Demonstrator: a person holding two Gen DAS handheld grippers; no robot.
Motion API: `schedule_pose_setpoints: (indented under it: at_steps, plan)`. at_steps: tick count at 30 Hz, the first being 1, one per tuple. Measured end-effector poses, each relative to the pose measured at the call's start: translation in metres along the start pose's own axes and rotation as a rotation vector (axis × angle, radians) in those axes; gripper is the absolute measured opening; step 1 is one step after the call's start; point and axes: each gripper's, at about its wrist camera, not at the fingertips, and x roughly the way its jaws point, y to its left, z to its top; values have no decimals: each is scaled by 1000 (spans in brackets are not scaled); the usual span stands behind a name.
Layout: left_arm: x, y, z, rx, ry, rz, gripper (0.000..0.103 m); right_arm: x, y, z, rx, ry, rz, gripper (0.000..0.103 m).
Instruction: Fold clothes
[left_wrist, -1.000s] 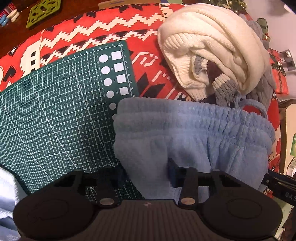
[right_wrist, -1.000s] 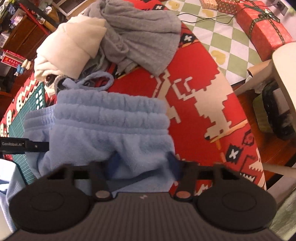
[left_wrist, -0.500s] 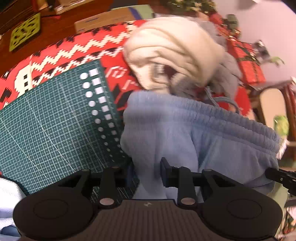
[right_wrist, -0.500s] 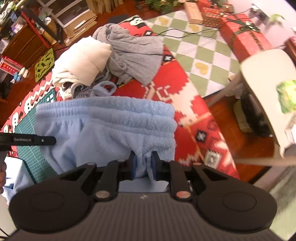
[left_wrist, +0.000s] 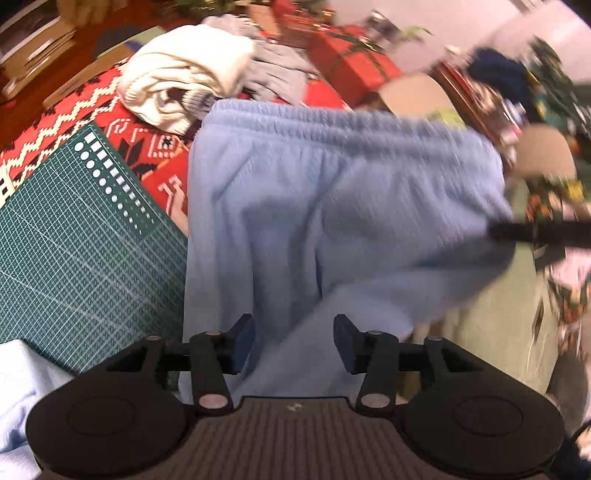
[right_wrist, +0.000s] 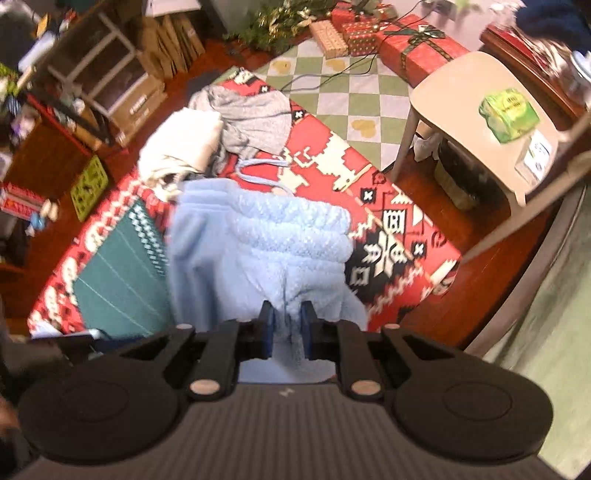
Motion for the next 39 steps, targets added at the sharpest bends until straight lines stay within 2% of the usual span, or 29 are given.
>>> schedule_pose_setpoints:
  at_steps: [5, 11, 13, 15, 17, 20, 21, 25, 28, 30, 32, 34, 36, 39]
  plan:
    - [-12, 11, -32, -9, 2, 6, 52, -15, 27, -7, 54, -24, 59, 15]
    - [-26, 41, -68, -116, -36, 37, 56, -1, 89, 11, -63, -40, 101, 15]
    - [-27, 52, -77, -160, -48, 59, 56, 15, 109, 24, -90, -32, 127, 11]
    - [-28, 63, -86, -207, -61, 85, 57, 30, 128, 36, -118, -24, 153, 3]
    - [-29, 74, -96, -253, -75, 112, 58, 51, 143, 49, -164, -16, 166, 2]
    - [-26, 88, -109, -362, -91, 132, 58, 92, 159, 62, -268, 13, 123, 2]
    - [-25, 93, -113, -399, -97, 138, 58, 103, 159, 65, -283, 26, 110, 2]
    - [-25, 112, -130, -573, -130, 149, 58, 117, 141, 71, -268, 59, 151, 3]
    - [-32, 127, -145, -762, -188, 116, 59, 107, 124, 73, -290, 54, 172, 14]
    - [-36, 136, -157, -871, -233, 89, 61, 99, 112, 73, -309, 49, 185, 28]
    - [-40, 143, -167, -958, -274, 65, 61, 88, 104, 72, -331, 33, 188, 38]
    - [-42, 144, -173, -1006, -301, 54, 61, 77, 98, 70, -359, 16, 185, 45]
    - [-45, 142, -175, -1019, -310, 56, 61, 67, 93, 68, -379, -1, 175, 62]
    - [-49, 139, -176, -1018, -319, 66, 61, 49, 81, 64, -386, -29, 165, 78]
